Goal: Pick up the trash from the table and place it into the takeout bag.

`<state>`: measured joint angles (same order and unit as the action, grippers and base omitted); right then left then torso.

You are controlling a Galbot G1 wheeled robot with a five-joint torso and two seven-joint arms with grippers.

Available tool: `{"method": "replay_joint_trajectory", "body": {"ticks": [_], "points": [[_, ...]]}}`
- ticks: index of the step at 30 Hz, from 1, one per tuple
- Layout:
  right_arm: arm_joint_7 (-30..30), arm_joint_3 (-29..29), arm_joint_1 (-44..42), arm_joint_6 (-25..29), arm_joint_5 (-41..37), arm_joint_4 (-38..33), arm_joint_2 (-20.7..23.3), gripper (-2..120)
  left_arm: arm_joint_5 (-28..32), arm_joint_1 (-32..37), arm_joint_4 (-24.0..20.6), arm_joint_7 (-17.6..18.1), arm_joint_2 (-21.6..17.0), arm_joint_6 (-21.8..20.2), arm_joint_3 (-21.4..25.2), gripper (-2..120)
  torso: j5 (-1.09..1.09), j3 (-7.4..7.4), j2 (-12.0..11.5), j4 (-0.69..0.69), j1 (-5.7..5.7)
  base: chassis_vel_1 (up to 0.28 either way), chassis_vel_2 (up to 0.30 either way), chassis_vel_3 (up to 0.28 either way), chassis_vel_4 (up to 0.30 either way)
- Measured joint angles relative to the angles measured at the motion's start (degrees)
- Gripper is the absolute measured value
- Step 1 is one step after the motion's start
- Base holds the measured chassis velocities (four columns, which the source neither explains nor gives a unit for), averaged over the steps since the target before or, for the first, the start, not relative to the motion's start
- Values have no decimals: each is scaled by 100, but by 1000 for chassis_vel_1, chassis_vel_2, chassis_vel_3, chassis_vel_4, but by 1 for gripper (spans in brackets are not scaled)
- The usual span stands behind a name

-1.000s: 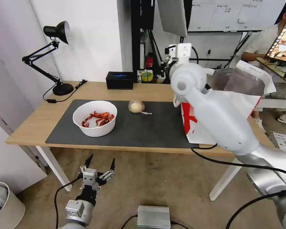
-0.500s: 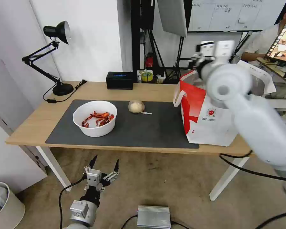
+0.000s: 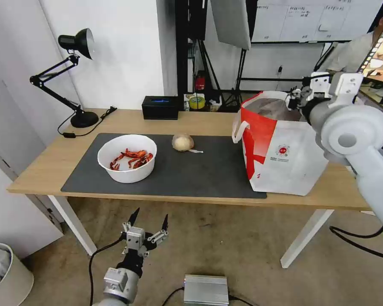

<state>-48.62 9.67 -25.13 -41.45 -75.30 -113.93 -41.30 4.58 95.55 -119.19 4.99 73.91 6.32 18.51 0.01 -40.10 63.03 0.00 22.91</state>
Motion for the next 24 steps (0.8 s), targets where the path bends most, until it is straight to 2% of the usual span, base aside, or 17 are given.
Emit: {"method": "replay_joint_trajectory", "body": {"ticks": [13, 15, 17, 19, 20, 24], "points": [[239, 353, -544, 2, 155, 198, -26, 3, 39, -153, 79, 22, -168, -29, -92, 100, 0, 0, 0, 0, 1, 0, 0, 0, 0], [240, 403, -588, 3, 124, 201, -26, 12, 51, -169, 97, 24, -183, -31, -107, 100, -1, 0, 0, 0, 0, 0, 0, 0, 0], [240, 420, -597, 4, 106, 201, -24, 15, 52, -176, 104, 26, -187, -31, -118, 100, 0, 0, 0, 1, 1, 0, 0, 0, 0], [239, 459, -597, 5, 31, 180, 1, 25, 53, -186, 118, 26, -186, -33, -148, 100, -1, 0, 0, 0, 1, 0, 0, 0, 0], [239, 459, -597, 5, 31, 180, 1, 25, 53, -186, 118, 26, -186, -33, -148, 100, -1, 0, 0, 0, 1, 0, 0, 0, 0], [233, 498, -591, 6, -42, 120, 58, 45, 53, -208, 123, 28, -181, -36, -190, 100, -1, 0, 0, 0, 1, 0, 0, 0, 0]]}}
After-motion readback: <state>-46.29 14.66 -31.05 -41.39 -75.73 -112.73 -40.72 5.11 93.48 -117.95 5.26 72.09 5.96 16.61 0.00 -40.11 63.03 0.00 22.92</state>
